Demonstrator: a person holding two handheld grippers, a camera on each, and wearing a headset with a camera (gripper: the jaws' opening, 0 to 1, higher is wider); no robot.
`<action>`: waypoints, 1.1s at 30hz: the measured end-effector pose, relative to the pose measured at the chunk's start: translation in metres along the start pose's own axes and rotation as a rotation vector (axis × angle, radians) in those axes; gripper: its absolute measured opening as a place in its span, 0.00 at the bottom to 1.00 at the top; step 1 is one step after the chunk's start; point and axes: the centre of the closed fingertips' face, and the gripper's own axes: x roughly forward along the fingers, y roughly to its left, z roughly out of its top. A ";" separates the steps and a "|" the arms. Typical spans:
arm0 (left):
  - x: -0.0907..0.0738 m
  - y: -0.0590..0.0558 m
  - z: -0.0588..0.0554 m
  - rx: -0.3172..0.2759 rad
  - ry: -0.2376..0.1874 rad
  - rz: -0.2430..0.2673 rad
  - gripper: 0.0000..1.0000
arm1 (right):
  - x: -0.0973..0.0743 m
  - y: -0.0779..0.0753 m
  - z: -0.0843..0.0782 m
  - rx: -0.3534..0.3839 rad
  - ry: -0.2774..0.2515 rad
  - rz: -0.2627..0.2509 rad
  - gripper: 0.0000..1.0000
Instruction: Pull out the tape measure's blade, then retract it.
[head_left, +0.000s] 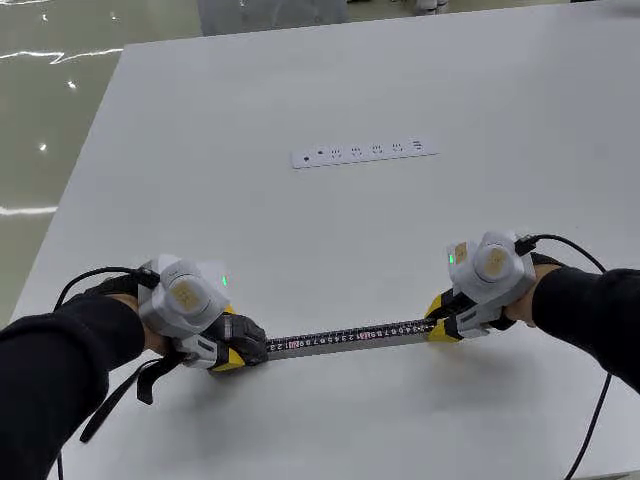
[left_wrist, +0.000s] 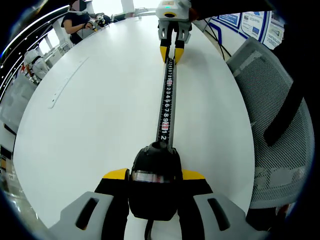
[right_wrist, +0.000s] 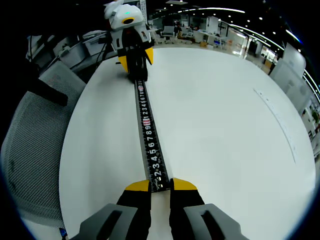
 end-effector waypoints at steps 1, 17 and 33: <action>0.000 0.000 0.000 0.000 0.000 0.000 0.31 | 0.000 0.000 0.000 0.000 0.001 -0.002 0.09; 0.000 0.000 0.002 0.022 0.002 0.011 0.32 | 0.002 0.000 0.002 -0.028 0.077 -0.011 0.11; 0.000 -0.001 0.002 0.032 -0.015 0.006 0.32 | 0.001 0.002 0.001 0.001 0.110 -0.008 0.11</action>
